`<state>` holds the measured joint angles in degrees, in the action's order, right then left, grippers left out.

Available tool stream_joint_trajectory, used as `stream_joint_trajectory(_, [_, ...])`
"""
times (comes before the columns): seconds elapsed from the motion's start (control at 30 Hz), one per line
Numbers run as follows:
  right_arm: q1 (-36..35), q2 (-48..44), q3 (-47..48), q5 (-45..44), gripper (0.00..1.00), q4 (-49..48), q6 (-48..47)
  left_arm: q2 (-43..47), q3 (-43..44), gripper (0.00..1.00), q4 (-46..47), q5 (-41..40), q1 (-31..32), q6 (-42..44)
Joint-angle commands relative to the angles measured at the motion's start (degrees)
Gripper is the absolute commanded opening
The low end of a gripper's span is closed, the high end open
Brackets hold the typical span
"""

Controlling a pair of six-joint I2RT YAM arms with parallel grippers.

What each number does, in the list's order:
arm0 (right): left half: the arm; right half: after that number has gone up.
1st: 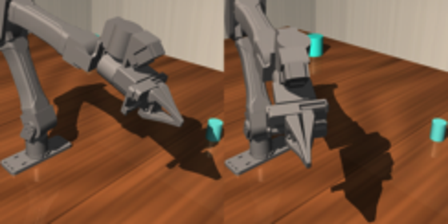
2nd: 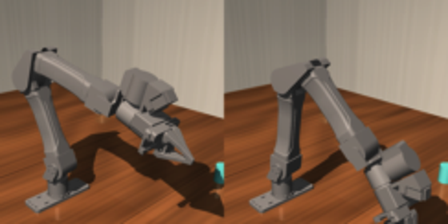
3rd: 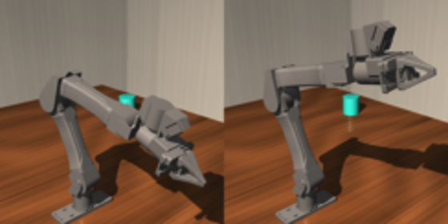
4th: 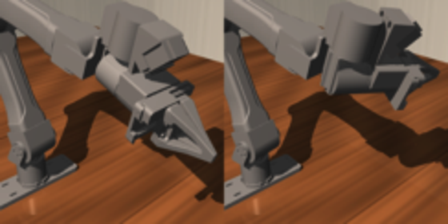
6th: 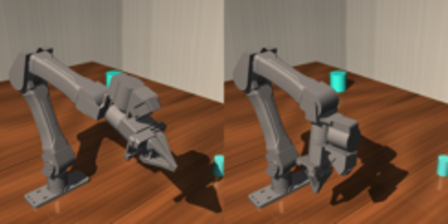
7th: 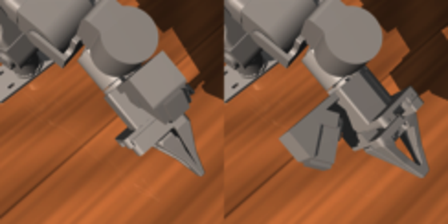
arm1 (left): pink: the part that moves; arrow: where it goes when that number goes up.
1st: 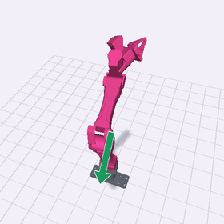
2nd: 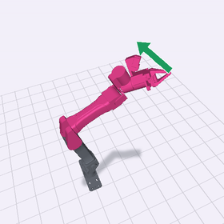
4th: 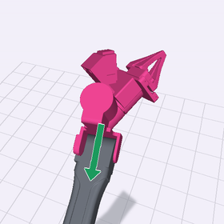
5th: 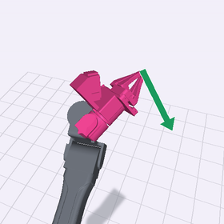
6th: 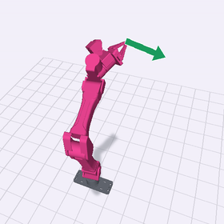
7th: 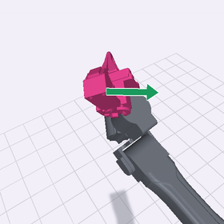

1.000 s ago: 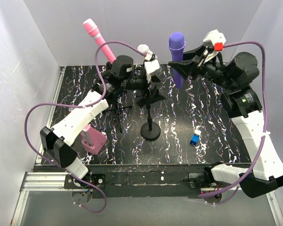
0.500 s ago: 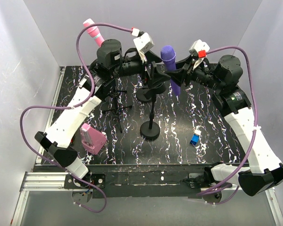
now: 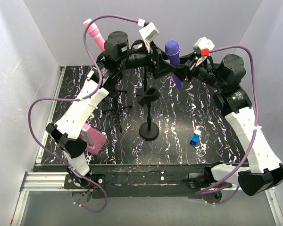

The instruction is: Remove the microphone from the stand

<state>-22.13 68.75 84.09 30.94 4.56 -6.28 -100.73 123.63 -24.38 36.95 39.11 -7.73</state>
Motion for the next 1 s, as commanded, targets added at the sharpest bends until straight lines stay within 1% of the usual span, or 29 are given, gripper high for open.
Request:
stream_joint_trajectory(0.0, [-1.86, -0.2, -0.07, 4.04, 0.01, 0.19, -0.49, 0.53, 3.02, 0.75, 4.87, -0.48, 0.0, -3.25])
stream_joint_trajectory(0.07, [-1.86, -0.11, -0.07, 4.3, 0.01, -0.33, 0.39, 0.62, 3.02, 0.85, 5.13, 1.71, 0.0, -4.66])
stream_joint_trajectory(0.13, [-1.95, 0.07, -0.07, 5.18, 0.01, -1.56, 2.4, 0.62, 2.84, 0.9, 5.66, 3.82, 0.0, -7.03])
stream_joint_trajectory(0.23, [-1.69, 0.77, 0.71, 7.28, 0.01, -2.36, 5.31, 0.53, 2.67, 0.89, 6.1, 6.2, 0.0, -8.0])
stream_joint_trajectory(0.33, [-1.69, 2.52, 2.74, 11.59, 0.01, -0.69, 5.84, 0.27, 2.93, 0.84, 6.97, 6.47, 0.0, -7.92])
stream_joint_trajectory(0.47, [-1.6, 4.19, 5.02, 15.46, 0.01, 2.11, 7.51, 0.18, 3.46, 0.7, 8.47, 6.64, -0.7, -8.01])
stream_joint_trajectory(0.67, [-1.69, 6.22, 6.61, 19.16, 0.01, 4.32, 9.79, 0.27, 3.28, 0.45, 9.53, 6.47, -2.2, -7.22])
stream_joint_trajectory(0.8, [-1.69, 6.57, 7.05, 20.21, 0.01, 4.49, 10.24, 0.53, 1.79, 0.34, 10.23, 7.08, -2.37, -6.69])
stream_joint_trajectory(0.87, [-1.69, 6.92, 7.14, 20.74, 0.01, 5.37, 9.98, 0.27, 1.87, 0.26, 10.32, 7.26, -2.55, -5.99])
stream_joint_trajectory(0.9, [-1.78, 7.01, 7.22, 21.18, 0.01, 5.9, 9.71, 0.09, 2.14, 0.2, 10.32, 7.35, -2.72, -5.72])
stream_joint_trajectory(0.97, [-1.78, 7.1, 7.05, 21.97, 0.01, 6.34, 9.71, -0.34, 3.19, 0.03, 10.06, 6.91, -3.25, -5.19])
